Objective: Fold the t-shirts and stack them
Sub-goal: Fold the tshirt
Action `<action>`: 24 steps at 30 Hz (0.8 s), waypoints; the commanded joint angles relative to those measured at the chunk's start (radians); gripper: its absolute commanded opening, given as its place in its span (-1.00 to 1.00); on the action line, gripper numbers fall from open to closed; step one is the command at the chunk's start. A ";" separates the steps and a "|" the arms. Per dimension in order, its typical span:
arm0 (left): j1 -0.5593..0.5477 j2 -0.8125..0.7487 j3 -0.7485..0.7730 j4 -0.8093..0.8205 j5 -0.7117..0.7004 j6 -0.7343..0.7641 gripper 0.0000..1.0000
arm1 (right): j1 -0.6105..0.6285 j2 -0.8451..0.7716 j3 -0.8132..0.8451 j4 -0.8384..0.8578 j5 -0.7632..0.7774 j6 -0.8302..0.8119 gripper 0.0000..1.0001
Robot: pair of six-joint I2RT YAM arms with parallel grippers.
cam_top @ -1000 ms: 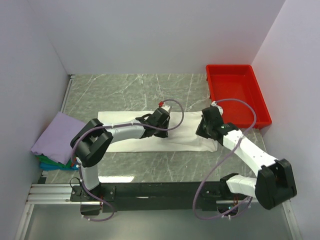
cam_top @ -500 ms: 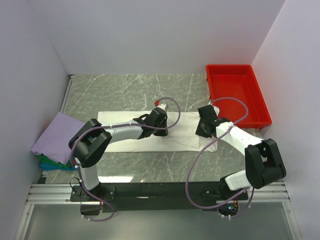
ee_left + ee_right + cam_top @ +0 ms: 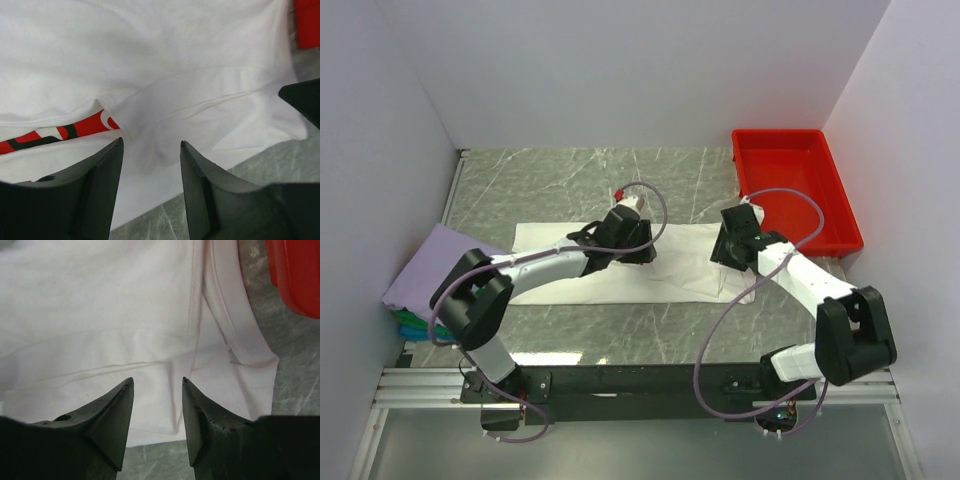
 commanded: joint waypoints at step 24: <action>-0.035 0.156 0.001 0.112 0.096 -0.059 -0.99 | 0.015 -0.044 -0.220 0.178 -0.194 0.116 -0.26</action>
